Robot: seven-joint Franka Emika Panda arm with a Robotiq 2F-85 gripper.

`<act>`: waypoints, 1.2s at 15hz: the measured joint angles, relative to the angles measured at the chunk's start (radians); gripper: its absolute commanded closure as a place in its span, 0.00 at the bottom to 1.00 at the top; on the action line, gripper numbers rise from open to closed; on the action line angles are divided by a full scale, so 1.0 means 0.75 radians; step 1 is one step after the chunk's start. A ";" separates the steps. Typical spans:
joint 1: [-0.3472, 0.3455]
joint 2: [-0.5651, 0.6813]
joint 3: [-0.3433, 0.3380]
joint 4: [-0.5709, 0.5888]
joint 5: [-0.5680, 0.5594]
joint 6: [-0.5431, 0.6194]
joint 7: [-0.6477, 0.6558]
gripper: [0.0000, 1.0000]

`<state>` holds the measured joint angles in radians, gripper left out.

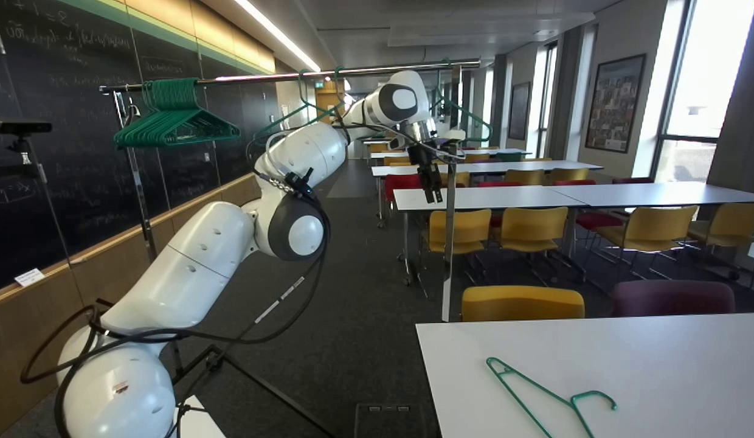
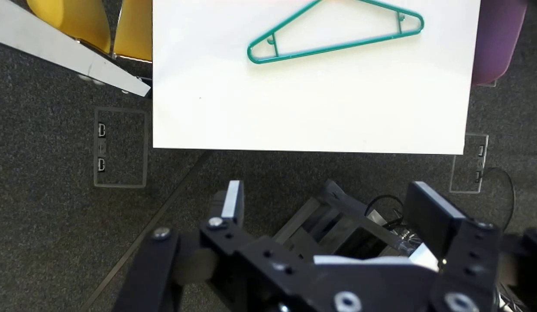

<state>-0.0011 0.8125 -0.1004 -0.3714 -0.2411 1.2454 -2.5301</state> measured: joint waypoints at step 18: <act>-0.048 0.156 0.429 -0.182 -0.331 0.337 -0.101 0.00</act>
<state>-0.0372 0.9294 0.2214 -0.5081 -0.4891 1.4979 -2.6061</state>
